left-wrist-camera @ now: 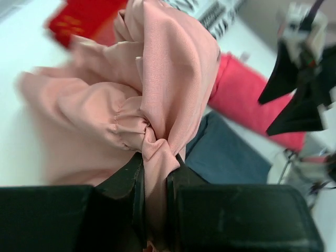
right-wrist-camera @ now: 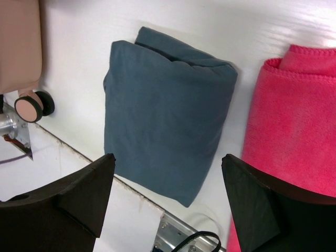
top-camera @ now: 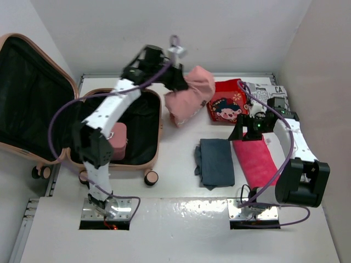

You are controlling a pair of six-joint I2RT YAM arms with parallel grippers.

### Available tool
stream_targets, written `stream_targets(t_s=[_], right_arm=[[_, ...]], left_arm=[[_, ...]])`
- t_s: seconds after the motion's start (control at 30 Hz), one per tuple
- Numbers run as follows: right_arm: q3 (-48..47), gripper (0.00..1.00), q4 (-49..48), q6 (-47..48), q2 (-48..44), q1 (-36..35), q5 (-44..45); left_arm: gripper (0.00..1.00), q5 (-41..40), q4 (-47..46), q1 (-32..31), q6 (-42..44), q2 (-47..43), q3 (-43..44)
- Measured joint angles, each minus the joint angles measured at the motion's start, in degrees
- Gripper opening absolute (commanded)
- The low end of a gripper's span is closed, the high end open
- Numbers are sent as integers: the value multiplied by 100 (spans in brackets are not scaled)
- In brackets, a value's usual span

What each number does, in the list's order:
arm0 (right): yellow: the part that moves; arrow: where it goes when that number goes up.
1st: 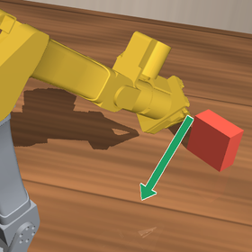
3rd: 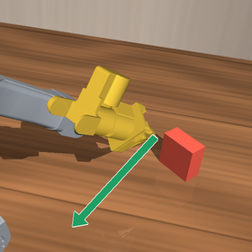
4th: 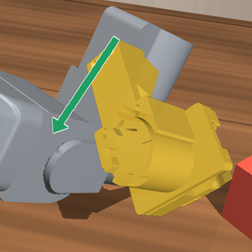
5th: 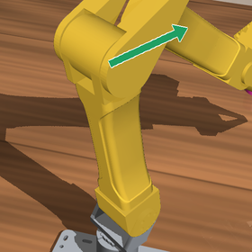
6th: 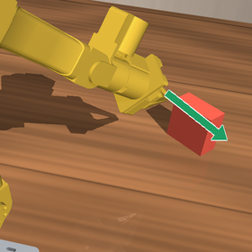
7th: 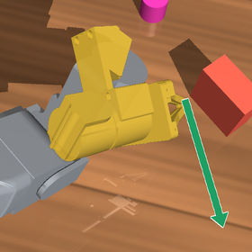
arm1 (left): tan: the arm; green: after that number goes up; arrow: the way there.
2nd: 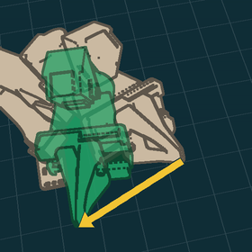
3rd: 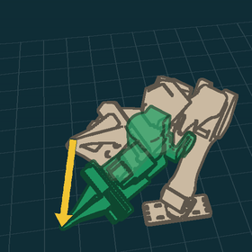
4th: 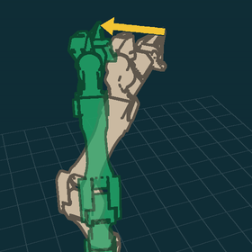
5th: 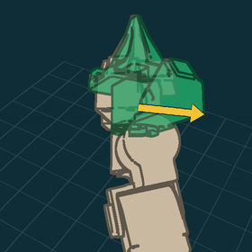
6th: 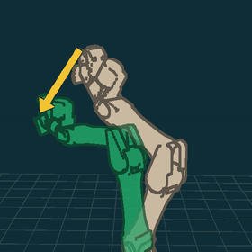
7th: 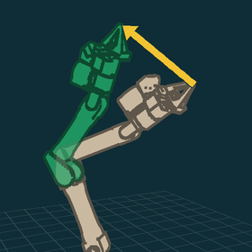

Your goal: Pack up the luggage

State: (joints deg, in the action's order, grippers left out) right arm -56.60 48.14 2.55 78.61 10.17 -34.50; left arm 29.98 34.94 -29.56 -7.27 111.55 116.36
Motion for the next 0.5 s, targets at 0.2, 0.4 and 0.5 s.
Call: stream_targets(t_s=[0.2, 0.4, 0.5], right_arm=[[-107, 82, -7, 0, 0, -146, -26], [-109, 82, -66, -66, 61, -293, -39], [-109, 82, -140, -111, 133, -426, -35]], left_arm=[[0, 553, 28, 1714, -667, -1062, -1346], [0, 271, 352, 3106, -654, -1036, -2264], [0, 42, 302, 3528, -706, -1058, -2634]])
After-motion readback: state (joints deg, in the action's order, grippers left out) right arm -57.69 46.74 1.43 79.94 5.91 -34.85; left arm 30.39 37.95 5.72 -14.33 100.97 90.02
